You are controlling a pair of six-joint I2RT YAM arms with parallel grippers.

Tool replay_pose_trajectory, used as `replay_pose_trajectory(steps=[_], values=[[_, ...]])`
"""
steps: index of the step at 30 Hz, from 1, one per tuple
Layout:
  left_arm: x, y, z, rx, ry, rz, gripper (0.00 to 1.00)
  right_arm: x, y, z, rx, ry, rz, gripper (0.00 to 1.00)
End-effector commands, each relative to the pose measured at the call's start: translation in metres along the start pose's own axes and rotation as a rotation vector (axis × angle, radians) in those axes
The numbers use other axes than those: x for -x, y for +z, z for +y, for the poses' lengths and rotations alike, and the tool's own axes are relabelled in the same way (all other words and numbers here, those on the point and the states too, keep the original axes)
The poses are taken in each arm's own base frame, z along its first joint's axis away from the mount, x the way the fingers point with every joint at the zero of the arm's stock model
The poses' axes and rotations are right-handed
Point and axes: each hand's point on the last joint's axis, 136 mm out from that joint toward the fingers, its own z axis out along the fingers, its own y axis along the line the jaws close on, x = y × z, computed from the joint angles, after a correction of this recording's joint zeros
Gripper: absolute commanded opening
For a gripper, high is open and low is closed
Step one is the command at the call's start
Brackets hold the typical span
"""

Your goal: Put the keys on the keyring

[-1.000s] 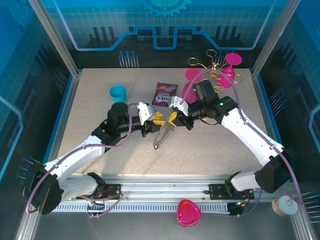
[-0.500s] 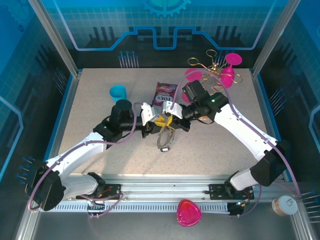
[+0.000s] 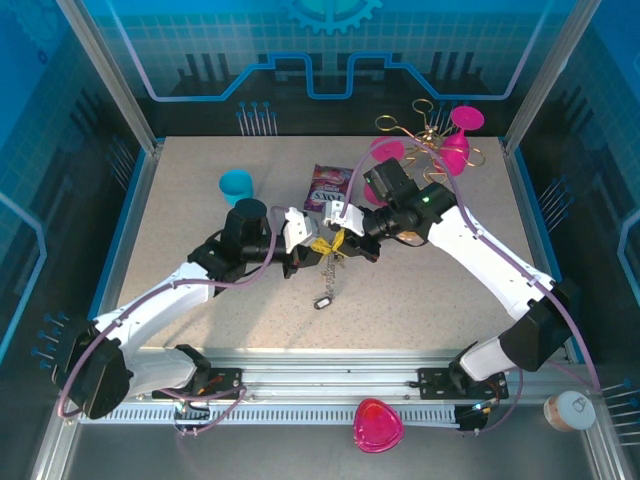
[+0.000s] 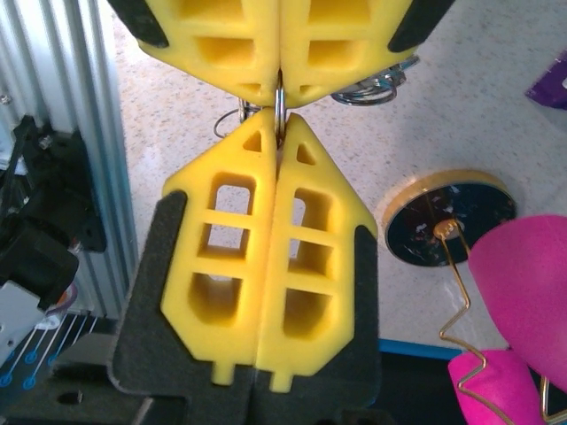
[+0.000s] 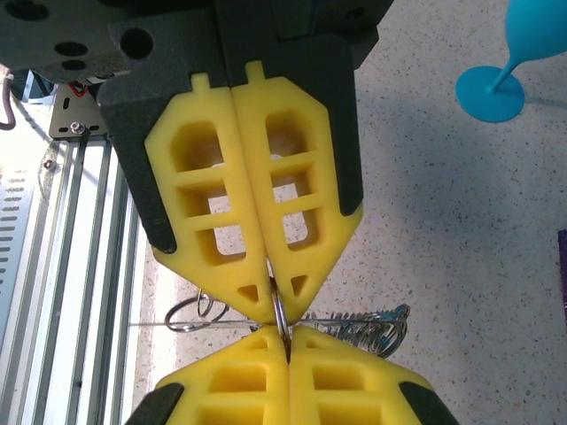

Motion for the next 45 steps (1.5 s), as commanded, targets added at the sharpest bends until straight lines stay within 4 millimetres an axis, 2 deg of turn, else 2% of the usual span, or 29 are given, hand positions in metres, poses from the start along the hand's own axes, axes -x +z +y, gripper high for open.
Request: replay_pose_trajectory(steps=[1,3,6,8,13,18,22,31,37,45], values=[[0.019,-0.001,-0.005,-0.039,0.045,-0.047,0.0,0.019,-0.004,0.007,0.024,-0.035,-0.057,0.0],[0.022,-0.002,-0.005,-0.034,0.053,-0.057,0.0,0.023,-0.011,0.002,0.002,-0.009,-0.095,0.0],[0.028,-0.005,-0.005,-0.019,0.062,-0.091,0.0,0.023,-0.027,-0.009,-0.028,0.077,-0.181,0.28],[0.033,-0.006,-0.005,-0.019,0.064,-0.119,0.0,0.017,-0.031,-0.01,-0.023,0.128,-0.209,0.37],[0.042,-0.007,-0.004,-0.006,0.073,-0.163,0.0,-0.003,-0.021,-0.001,0.014,0.178,-0.179,0.42],[0.046,-0.008,-0.004,-0.011,0.065,-0.186,0.0,-0.008,-0.014,-0.002,0.013,0.182,-0.18,0.43],[0.048,-0.009,-0.004,-0.008,0.063,-0.197,0.0,-0.011,-0.012,-0.004,0.006,0.177,-0.17,0.39],[0.052,-0.012,-0.007,-0.015,0.052,-0.218,0.0,-0.012,-0.013,-0.01,-0.022,0.176,-0.163,0.18],[0.058,-0.013,-0.009,-0.026,0.052,-0.238,0.0,-0.008,-0.012,-0.006,0.009,0.179,-0.182,0.01],[0.064,-0.013,-0.01,-0.04,0.055,-0.25,0.0,0.003,-0.001,0.001,0.066,0.162,-0.19,0.0]])
